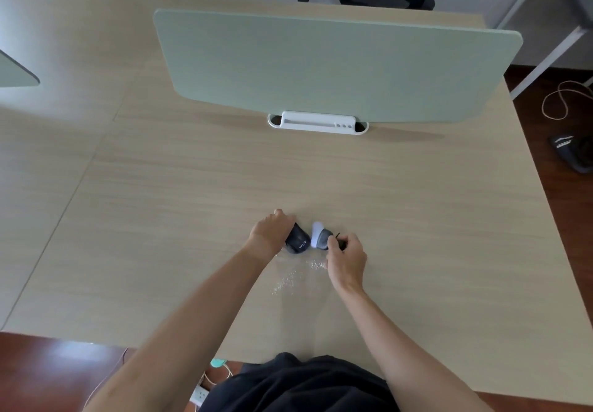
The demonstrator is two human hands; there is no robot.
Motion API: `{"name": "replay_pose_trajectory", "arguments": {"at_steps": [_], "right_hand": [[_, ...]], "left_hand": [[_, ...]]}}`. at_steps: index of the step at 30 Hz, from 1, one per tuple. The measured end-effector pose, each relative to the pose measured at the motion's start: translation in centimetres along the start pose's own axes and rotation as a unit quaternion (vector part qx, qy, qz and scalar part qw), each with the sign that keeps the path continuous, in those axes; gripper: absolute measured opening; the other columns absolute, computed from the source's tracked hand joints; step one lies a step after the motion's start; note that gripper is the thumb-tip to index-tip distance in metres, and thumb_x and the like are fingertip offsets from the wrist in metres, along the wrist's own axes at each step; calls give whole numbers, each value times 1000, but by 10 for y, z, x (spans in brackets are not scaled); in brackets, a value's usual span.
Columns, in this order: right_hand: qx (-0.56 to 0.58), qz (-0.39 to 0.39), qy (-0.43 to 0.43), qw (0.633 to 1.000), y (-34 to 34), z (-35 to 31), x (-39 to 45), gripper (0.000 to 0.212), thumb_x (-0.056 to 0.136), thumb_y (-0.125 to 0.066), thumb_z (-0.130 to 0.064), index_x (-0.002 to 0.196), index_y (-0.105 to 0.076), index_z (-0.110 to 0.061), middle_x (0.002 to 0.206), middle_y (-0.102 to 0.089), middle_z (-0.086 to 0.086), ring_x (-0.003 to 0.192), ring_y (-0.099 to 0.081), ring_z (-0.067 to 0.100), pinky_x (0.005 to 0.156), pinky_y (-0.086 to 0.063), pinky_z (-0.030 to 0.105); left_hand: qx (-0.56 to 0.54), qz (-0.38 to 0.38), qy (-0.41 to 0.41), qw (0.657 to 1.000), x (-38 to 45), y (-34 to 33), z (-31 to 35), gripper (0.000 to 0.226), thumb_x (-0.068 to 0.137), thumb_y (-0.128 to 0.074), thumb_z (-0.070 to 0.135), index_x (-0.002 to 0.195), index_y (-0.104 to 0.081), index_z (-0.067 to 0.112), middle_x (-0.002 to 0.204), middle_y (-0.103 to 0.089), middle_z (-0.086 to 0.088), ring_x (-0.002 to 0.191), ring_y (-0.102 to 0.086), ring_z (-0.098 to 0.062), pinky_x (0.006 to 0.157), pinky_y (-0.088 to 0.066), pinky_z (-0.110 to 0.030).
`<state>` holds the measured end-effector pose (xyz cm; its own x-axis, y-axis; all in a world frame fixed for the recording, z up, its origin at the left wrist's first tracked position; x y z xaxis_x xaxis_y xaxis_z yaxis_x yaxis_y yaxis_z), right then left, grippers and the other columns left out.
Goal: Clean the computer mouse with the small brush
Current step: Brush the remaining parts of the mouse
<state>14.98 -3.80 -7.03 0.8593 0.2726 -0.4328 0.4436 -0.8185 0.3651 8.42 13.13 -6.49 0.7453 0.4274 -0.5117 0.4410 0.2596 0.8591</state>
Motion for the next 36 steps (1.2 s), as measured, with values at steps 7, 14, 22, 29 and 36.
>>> {"name": "replay_pose_trajectory", "arguments": {"at_steps": [7,14,22,29,36], "right_hand": [[-36,-66,-15,997,-15,10,-7,16,79,-58,-7,68,-46,-11,61,-48,2,55,-42,21,50,-35,28],[-1,-46,-31,998,-9,12,-2,11,87,-51,-9,78,-45,-8,65,-56,15,47,-51,23,42,-40,27],[4,-66,-41,997,-18,21,-17,9,85,-52,-5,77,-49,-2,59,-53,16,40,-47,22,39,-39,27],[25,-84,-23,996,-35,19,-19,15,90,-51,-8,77,-45,-10,64,-54,14,47,-49,22,40,-39,26],[12,-1,13,1000,-14,19,-3,11,87,-50,-17,77,-46,-12,63,-55,13,55,-52,27,53,-49,47]], "left_hand": [[58,11,5,998,1,3,2,33,87,-68,12,118,-56,9,120,-54,-8,113,-57,-27,91,-48,-37],[18,-7,34,999,0,-5,-3,47,79,-76,37,113,-60,8,113,-61,-8,105,-64,-27,85,-53,-34],[-38,2,57,998,-6,-6,-5,49,87,-68,37,118,-55,2,114,-58,-11,105,-63,-27,86,-52,-33],[-39,-18,55,998,-11,-15,4,33,86,-54,10,117,-56,0,120,-51,-17,108,-60,-29,87,-53,-33],[-49,-9,66,997,-11,-6,-2,31,88,-57,11,117,-51,1,117,-56,-12,110,-60,-28,86,-49,-32]]}}
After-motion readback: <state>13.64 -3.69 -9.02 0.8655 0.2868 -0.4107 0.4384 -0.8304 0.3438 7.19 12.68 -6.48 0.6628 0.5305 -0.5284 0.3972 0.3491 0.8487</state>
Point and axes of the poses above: each hand's wrist, its own x-axis towards the middle knuckle, its own y-axis out of the back of the hand, z = x × y, the point moved 10 cm from there along x, towards the middle knuckle
